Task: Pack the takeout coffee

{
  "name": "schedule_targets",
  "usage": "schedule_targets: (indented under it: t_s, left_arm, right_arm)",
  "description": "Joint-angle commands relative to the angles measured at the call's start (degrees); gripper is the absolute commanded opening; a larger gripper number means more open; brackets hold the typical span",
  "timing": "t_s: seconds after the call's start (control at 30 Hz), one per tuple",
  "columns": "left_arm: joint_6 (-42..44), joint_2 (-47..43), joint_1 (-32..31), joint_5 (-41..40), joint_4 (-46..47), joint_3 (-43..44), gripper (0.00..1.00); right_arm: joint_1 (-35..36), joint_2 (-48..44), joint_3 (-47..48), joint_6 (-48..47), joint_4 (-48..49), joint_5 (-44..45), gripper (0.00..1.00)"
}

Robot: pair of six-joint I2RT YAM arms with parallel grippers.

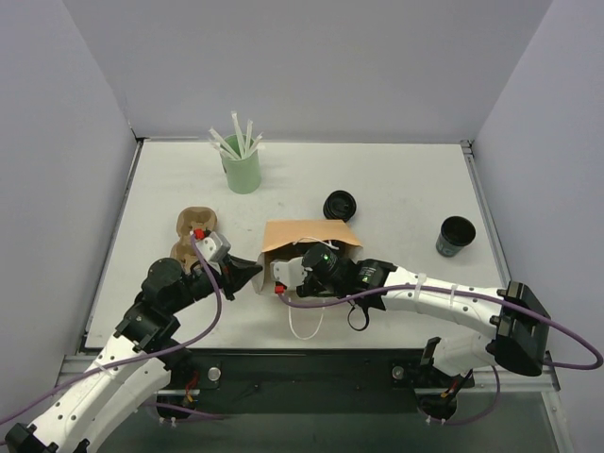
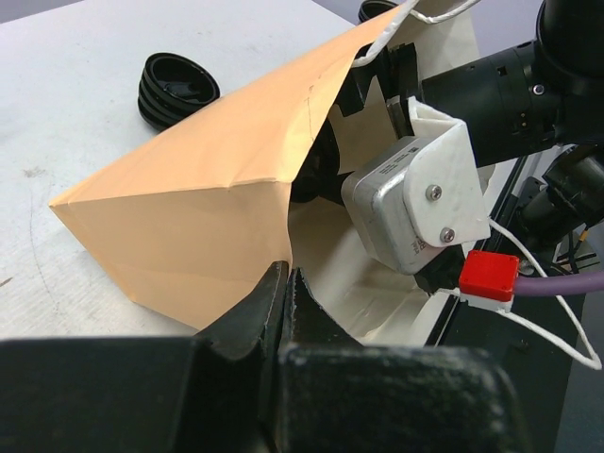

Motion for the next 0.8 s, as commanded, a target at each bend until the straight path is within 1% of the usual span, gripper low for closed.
schedule_targets:
  t_s: [0.0, 0.27, 0.57, 0.77]
  left_arm:
    - [1.2, -0.8, -0.2, -0.8, -0.5, 1.6, 0.00]
    - [1.3, -0.8, -0.2, -0.2, -0.3, 1.2, 0.00]
    - [1.6, -1.0, -0.3, 0.0, -0.6, 1.5, 0.00]
    - [2.4, -1.1, -0.2, -0.1, -1.8, 2.0, 0.00]
  right_arm:
    - [0.3, -0.5, 1.3, -1.2, -2.0, 4.0, 0.45]
    - [-0.8, 0.7, 1.3, 0.0, -1.3, 3.8, 0.45]
    - [-1.2, 3.4, 2.1, 0.4, 1.0, 7.3, 0.45]
    - [-2.0, 4.0, 2.0, 0.6, 2.5, 7.0, 0.45]
